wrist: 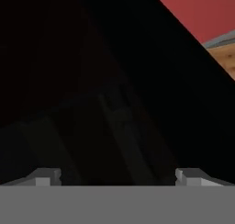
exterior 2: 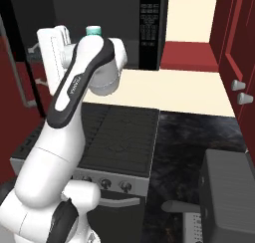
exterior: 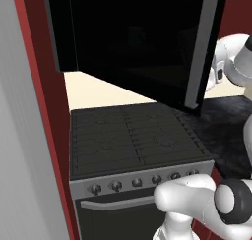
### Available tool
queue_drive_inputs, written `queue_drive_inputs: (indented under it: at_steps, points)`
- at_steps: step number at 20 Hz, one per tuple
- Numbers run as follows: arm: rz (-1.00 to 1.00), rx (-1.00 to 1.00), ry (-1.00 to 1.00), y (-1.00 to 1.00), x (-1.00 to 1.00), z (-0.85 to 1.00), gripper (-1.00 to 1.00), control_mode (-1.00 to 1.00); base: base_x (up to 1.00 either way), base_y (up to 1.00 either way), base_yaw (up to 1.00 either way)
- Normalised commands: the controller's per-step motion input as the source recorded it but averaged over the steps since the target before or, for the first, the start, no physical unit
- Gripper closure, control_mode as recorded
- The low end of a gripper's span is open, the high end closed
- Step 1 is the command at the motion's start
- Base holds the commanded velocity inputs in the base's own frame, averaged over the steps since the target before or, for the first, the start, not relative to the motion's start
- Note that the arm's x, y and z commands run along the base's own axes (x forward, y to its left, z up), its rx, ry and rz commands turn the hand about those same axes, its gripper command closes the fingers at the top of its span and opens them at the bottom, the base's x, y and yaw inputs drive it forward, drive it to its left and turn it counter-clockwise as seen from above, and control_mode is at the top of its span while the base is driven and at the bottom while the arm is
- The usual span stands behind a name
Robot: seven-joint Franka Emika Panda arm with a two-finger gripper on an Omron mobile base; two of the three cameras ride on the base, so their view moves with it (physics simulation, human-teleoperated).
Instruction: Open the microwave door.
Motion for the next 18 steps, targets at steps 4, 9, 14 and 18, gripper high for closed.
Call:
queue_drive_inputs:
  at_steps: [4, 9, 14, 18]
  points:
    - [0.00, 0.00, 0.00, 1.00, 0.00, -0.04, -1.00, -1.00, 0.00, 0.00, 0.00]
    - [0.00, 0.00, 0.00, 1.00, 0.15, -0.08, -1.00, -1.00, 0.00, 0.00, 0.00]
    - [-0.01, 0.00, 0.00, 1.00, 0.24, -0.10, -1.00, -1.00, 0.00, 0.00, 0.00]
    - [-0.08, -0.08, 0.00, 1.00, 0.20, 0.00, -1.00, -1.00, 0.00, 0.00, 0.00]
